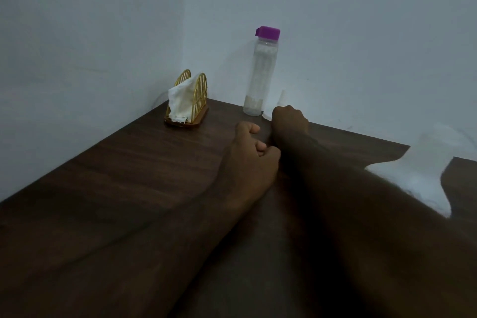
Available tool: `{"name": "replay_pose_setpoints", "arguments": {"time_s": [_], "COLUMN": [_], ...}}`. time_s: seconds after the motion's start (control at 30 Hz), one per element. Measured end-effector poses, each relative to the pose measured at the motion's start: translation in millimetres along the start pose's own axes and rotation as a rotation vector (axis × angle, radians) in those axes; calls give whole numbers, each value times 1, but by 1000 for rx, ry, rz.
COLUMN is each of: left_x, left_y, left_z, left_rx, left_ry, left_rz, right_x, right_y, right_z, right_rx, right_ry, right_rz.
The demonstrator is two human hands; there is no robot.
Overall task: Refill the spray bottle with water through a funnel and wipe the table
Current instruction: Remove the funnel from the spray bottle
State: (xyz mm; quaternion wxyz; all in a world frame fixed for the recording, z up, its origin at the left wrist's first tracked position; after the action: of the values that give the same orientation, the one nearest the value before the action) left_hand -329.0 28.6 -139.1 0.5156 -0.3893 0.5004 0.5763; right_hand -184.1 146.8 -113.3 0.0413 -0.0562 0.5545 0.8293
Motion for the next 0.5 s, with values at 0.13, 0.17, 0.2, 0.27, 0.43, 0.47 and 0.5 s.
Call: {"name": "replay_pose_setpoints", "arguments": {"time_s": [0.13, 0.17, 0.2, 0.27, 0.43, 0.47, 0.5], "left_x": [0, -1, -1, -1, -2, -2, -1], "left_y": [-1, -1, -1, -1, -2, -2, -3], "left_z": [1, 1, 0, -1, -1, 0, 0], "left_rx": [-5, -6, -7, -8, -3, -3, -2], "left_ry": [5, 6, 6, 2, -10, -7, -6], "left_rz": [1, -1, 0, 3, 15, 13, 12], "right_x": [-1, -1, -1, -2, -3, -3, -2], "right_y": [-2, -2, -1, 0, 2, 0, 0], "right_z": [-1, -2, -3, -5, -11, -13, -16], "right_rx": [18, 23, 23, 21, 45, 45, 58], "right_ry": [8, 8, 11, 14, 17, 20, 25], "right_rz": [-11, -5, -6, -9, -4, -7, -21]}}
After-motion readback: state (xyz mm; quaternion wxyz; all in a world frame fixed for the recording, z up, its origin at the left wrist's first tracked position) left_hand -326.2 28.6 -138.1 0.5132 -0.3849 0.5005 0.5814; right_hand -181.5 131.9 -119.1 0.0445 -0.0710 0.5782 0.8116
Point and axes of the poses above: each hand's wrist, its own z-axis towards the middle knuckle, its own y-axis out of the back of the hand, x = y × z, the point moved 8 cm from there along z, towards the middle knuckle, and after that the axes turned 11 degrees about y, right-handed, at the moved point
